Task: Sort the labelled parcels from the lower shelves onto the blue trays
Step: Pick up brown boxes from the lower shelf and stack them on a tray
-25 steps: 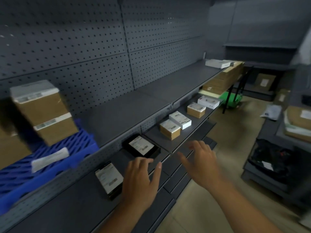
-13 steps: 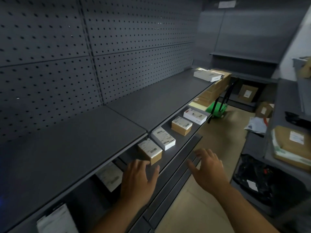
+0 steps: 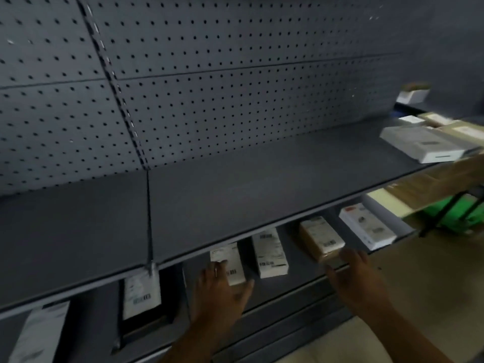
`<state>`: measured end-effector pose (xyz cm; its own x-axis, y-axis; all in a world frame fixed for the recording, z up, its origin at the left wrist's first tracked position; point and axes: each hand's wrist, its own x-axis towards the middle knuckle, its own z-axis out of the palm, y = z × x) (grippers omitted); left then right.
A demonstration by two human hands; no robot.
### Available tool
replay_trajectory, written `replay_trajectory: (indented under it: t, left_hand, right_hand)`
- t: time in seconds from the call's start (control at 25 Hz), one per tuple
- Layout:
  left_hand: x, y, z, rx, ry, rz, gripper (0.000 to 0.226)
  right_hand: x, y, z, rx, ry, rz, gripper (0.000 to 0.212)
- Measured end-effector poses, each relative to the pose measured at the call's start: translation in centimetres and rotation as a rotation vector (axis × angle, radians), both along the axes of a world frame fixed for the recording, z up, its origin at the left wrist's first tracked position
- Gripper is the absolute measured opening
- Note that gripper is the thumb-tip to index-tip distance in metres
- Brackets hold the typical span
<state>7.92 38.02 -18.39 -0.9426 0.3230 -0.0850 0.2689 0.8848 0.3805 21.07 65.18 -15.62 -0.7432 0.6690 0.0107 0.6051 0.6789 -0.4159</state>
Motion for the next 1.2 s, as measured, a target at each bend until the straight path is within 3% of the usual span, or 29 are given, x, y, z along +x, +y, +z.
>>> replay_trajectory:
  t: [0.28, 0.56, 0.76, 0.96, 1.2]
  left_hand:
    - [-2.8, 5.2, -4.7, 0.023, 0.112, 0.245, 0.115]
    - [-4.9, 6.6, -9.6, -0.105, 0.018, 0.365, 0.141]
    - [-4.9, 7.0, -11.9, -0.068, 0.018, 0.459, 0.133]
    - [-4.5, 7.2, -11.6, 0.136, -0.001, 0.489, 0.119]
    - [0.8, 7.0, -6.2, 0.241, 0.095, 0.502, 0.117]
  right_hand:
    - [-5.1, 8.6, -5.2, 0.041, -0.048, -0.037, 0.100]
    - [-9.2, 13.3, -13.4, 0.046, -0.068, -0.024, 0.142]
    - [-11.3, 14.3, -16.9, 0.015, -0.014, -0.042, 0.129]
    - [-11.3, 14.3, -17.7, -0.089, 0.180, -0.069, 0.113]
    - [-7.5, 10.8, -13.7, 0.024, 0.271, 0.184, 0.109]
